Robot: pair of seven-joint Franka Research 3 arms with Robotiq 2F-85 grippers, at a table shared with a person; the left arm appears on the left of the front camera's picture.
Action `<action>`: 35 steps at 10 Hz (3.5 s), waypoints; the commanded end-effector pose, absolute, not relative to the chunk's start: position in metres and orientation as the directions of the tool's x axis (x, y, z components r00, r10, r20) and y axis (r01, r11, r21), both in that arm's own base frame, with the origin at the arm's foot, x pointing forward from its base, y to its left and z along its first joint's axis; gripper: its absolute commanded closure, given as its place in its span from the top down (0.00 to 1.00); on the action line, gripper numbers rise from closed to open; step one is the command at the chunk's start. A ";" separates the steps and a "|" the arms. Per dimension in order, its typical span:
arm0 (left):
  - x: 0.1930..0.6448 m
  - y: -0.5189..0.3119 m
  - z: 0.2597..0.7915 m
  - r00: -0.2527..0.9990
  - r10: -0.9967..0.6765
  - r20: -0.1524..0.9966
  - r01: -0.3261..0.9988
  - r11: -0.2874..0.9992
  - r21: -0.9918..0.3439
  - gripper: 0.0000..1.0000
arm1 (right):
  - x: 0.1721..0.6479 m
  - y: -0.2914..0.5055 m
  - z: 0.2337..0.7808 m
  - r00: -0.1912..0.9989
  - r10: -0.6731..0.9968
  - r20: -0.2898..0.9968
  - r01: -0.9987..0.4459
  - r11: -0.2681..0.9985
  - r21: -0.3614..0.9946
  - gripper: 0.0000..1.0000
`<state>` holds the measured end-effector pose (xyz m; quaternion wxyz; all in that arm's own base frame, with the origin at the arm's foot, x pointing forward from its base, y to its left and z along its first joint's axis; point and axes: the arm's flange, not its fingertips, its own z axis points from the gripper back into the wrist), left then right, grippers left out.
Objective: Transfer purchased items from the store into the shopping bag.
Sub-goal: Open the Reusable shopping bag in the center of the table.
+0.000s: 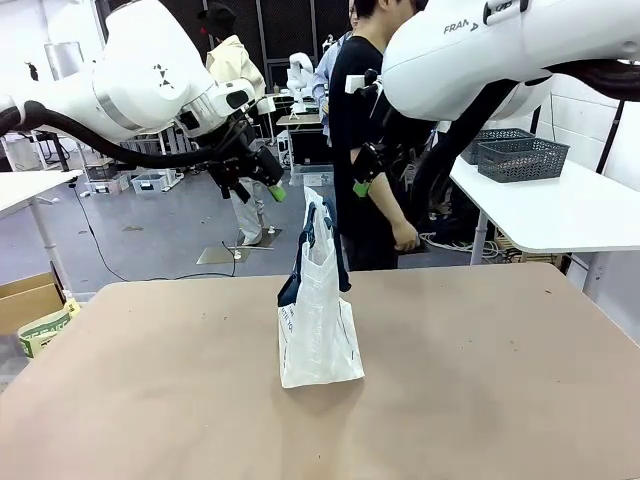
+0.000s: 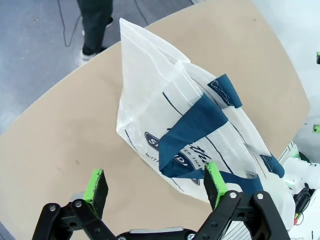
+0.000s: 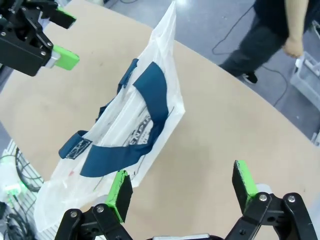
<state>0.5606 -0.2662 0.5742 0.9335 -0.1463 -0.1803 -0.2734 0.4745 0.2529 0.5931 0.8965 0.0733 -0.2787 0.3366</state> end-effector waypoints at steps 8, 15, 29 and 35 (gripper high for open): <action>0.585 -0.266 0.580 0.842 -0.341 0.418 0.468 0.846 -0.253 1.00 | 0.468 0.316 0.584 0.704 0.540 0.461 -0.641 0.762 0.087 1.00; 0.589 -0.267 0.580 0.847 -0.345 0.404 0.464 0.851 -0.247 1.00 | 0.470 0.324 0.564 0.718 0.548 0.430 -0.644 0.758 0.109 1.00; 0.622 -0.334 0.567 0.930 -0.303 0.207 0.360 0.865 -0.350 1.00 | 0.479 0.300 0.539 0.779 0.512 0.362 -0.584 0.803 0.119 1.00; 0.614 -0.340 0.551 0.932 -0.350 0.095 0.361 0.865 -0.350 1.00 | 0.482 0.300 0.530 0.787 0.514 0.342 -0.579 0.806 0.120 1.00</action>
